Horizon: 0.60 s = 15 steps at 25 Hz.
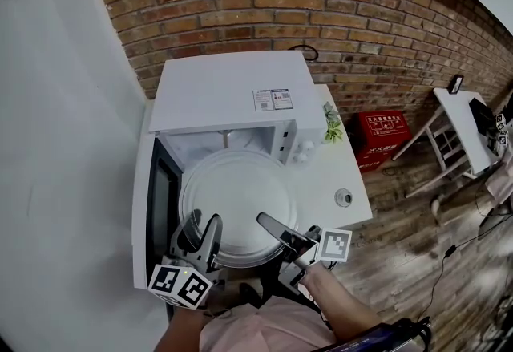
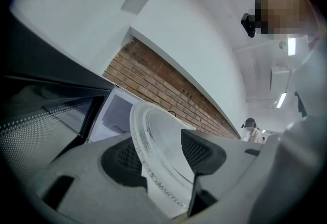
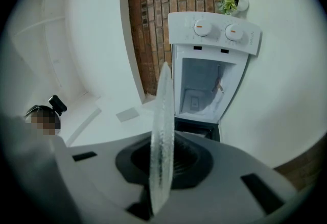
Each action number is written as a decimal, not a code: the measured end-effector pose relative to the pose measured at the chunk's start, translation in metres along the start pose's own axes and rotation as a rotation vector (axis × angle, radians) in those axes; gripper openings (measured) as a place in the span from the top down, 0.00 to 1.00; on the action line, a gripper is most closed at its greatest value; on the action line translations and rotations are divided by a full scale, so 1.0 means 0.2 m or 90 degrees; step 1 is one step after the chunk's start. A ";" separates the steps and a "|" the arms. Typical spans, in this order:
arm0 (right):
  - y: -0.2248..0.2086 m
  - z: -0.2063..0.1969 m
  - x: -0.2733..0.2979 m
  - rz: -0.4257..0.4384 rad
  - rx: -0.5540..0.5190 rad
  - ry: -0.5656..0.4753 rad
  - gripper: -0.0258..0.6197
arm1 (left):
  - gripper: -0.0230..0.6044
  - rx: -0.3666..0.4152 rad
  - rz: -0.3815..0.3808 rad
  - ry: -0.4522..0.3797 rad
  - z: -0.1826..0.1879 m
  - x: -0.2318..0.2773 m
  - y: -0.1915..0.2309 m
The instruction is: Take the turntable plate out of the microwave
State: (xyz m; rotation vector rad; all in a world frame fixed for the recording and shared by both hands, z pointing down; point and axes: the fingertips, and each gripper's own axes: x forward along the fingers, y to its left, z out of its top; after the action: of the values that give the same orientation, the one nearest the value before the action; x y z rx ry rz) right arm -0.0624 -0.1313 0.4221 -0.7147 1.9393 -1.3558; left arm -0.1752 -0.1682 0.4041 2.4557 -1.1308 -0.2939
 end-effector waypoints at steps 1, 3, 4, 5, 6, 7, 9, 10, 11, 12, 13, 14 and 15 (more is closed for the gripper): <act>0.00 0.00 0.00 0.000 0.000 0.000 0.91 | 0.62 0.001 -0.001 0.000 0.00 0.00 0.00; 0.00 0.00 0.00 0.000 0.002 -0.001 0.91 | 0.62 0.001 -0.001 -0.001 0.00 0.00 0.00; 0.00 0.00 0.00 0.001 0.002 -0.001 0.91 | 0.62 0.001 -0.001 -0.001 0.00 0.00 0.00; 0.00 0.00 0.00 0.002 0.002 0.000 0.91 | 0.62 0.002 0.000 -0.001 0.00 0.00 0.00; 0.00 0.00 0.00 0.002 0.001 0.001 0.91 | 0.62 0.002 0.001 -0.001 0.00 0.00 0.00; 0.00 0.00 0.00 0.002 0.002 0.002 0.91 | 0.61 0.002 0.002 -0.001 0.00 0.00 0.00; 0.01 0.00 0.00 0.002 0.002 0.003 0.91 | 0.61 0.002 0.003 -0.001 0.00 0.00 -0.01; 0.01 0.00 0.00 0.002 0.002 0.003 0.91 | 0.61 0.002 0.004 -0.001 0.00 0.00 -0.01; 0.01 0.00 0.00 0.002 0.003 0.004 0.91 | 0.61 0.002 0.004 -0.001 0.00 0.00 -0.01; 0.01 0.00 -0.01 0.000 0.003 0.004 0.91 | 0.61 0.002 0.005 0.000 0.00 0.00 -0.01; 0.00 0.00 -0.01 -0.001 0.003 0.005 0.91 | 0.61 0.002 0.005 0.000 0.00 0.00 -0.01; 0.00 0.00 -0.01 -0.002 0.004 0.005 0.91 | 0.61 0.002 0.005 0.000 0.00 -0.01 -0.01; 0.00 0.00 -0.01 -0.002 0.004 0.005 0.91 | 0.61 0.002 0.005 0.001 0.00 -0.01 -0.01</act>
State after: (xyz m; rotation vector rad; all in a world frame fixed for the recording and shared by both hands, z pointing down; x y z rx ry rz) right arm -0.0608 -0.1294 0.4222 -0.7103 1.9392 -1.3679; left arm -0.1739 -0.1656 0.4037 2.4533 -1.1419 -0.2883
